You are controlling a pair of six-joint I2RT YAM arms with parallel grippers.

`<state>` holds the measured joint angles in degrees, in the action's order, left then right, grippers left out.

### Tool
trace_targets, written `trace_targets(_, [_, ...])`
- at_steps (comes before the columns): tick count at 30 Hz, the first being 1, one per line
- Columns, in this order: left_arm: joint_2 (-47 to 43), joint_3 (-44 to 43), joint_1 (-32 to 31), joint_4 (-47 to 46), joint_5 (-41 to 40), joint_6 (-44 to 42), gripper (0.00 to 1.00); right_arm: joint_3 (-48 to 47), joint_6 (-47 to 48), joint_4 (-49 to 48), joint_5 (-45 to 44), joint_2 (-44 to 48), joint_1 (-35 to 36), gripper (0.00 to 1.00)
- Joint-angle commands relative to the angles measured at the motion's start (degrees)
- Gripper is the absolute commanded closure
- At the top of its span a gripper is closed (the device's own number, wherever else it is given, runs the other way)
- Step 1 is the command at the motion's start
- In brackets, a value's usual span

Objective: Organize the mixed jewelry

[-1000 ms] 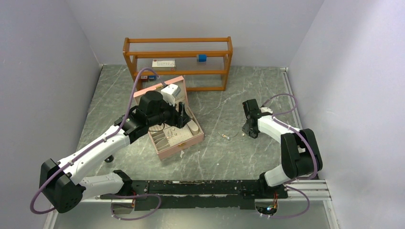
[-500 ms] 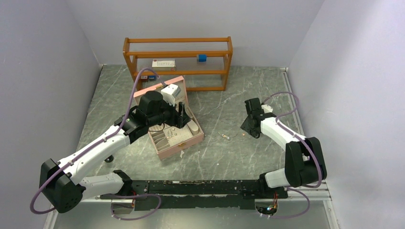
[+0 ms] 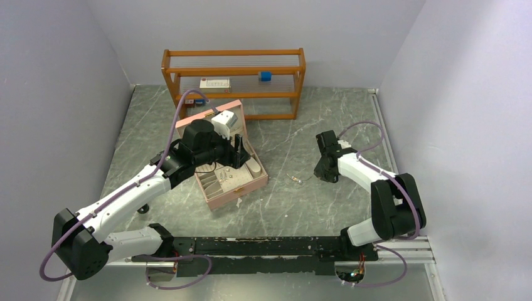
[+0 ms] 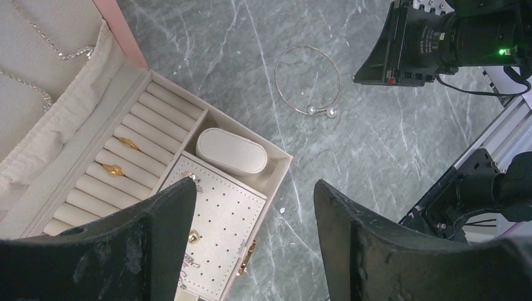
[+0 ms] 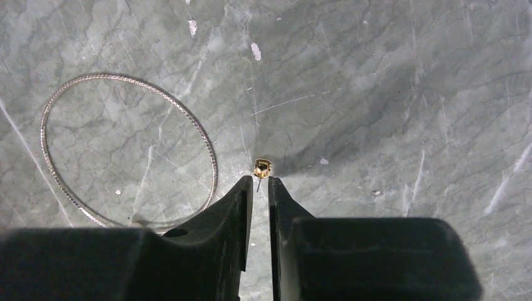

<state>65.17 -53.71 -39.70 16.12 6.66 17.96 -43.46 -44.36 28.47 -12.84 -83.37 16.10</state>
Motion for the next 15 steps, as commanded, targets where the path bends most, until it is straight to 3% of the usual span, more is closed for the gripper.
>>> trace_targets(1, [0.4, -0.2, -0.5, -0.7, 0.1, -0.4, 0.27, -1.3, -0.2, 1.1, -1.6, -0.6, 0.6, 0.82])
trace_targets(15, [0.3, -0.2, -0.4, -0.4, -0.2, -0.6, 0.27, -1.7, 0.0, 0.2, -3.0, -1.7, 0.8, 0.84])
